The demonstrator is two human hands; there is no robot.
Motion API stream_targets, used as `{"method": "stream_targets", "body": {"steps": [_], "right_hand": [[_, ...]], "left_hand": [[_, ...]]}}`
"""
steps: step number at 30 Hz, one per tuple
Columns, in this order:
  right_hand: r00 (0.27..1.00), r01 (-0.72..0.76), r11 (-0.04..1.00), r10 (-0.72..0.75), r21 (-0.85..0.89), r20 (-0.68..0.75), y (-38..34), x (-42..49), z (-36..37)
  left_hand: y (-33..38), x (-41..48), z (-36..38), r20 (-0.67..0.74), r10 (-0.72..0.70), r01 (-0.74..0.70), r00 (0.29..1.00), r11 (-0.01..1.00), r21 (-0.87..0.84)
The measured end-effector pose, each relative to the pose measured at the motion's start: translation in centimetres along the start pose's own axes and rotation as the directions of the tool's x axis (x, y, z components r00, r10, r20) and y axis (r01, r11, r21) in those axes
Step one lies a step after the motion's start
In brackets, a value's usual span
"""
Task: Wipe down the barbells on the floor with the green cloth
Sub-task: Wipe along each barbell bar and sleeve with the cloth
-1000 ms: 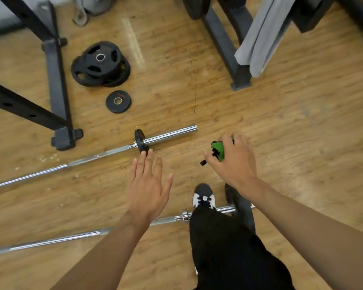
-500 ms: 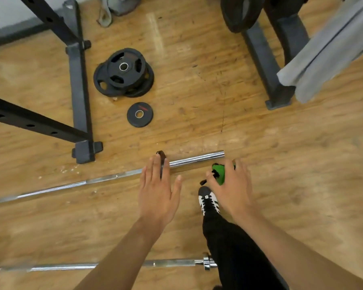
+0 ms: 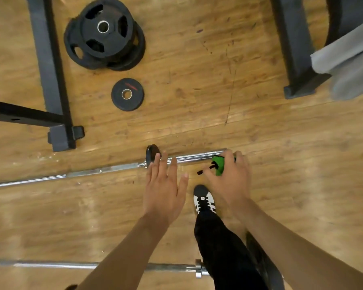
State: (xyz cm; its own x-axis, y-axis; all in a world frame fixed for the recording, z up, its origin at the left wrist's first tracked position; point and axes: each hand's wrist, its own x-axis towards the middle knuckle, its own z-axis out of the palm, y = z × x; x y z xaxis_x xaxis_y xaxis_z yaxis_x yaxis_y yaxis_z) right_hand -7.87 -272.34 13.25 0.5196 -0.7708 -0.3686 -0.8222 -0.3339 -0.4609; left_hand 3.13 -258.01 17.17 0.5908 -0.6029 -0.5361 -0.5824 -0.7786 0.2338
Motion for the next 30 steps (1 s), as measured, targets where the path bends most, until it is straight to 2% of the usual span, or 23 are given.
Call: {"method": "stream_targets", "body": {"steps": [7,10,14,18,22,25,30], "right_hand": [[0.999,0.001,0.998,0.002,-0.056,0.051,-1.6,2.0,0.4],[0.998,-0.062,0.998,0.063,-0.001,0.017,-1.9,1.4,0.6],[0.984,-0.175,0.984,0.175,-0.006,0.004,-0.8,0.1,1.0],[0.963,-0.258,0.966,0.256,-0.005,-0.085,0.0,-2.1,1.7],[0.938,-0.333,0.943,0.332,0.009,-0.102,-1.0,-3.6,3.6],[0.925,-0.359,0.933,0.361,0.039,-0.12,-1.0,-4.5,5.8],[0.921,-0.377,0.926,0.377,0.027,-0.092,1.8,-4.4,11.6]], "left_hand": [[-2.3,-0.2,-0.8,0.021,-0.052,0.052,0.998,0.999,0.006],[-3.7,0.0,-0.7,0.036,-0.011,0.01,0.999,0.999,0.031],[-5.2,1.0,-0.6,0.167,0.054,-0.078,0.984,0.987,0.142],[-5.7,2.9,-1.2,0.233,0.126,-0.175,0.964,0.963,0.203],[-6.8,3.2,-2.4,0.088,0.188,-0.193,0.978,0.98,0.053],[-8.1,3.4,-2.7,0.025,0.249,-0.249,0.968,0.968,0.012],[-11.7,5.8,-0.1,0.105,0.346,-0.359,0.932,0.918,0.168]]}}
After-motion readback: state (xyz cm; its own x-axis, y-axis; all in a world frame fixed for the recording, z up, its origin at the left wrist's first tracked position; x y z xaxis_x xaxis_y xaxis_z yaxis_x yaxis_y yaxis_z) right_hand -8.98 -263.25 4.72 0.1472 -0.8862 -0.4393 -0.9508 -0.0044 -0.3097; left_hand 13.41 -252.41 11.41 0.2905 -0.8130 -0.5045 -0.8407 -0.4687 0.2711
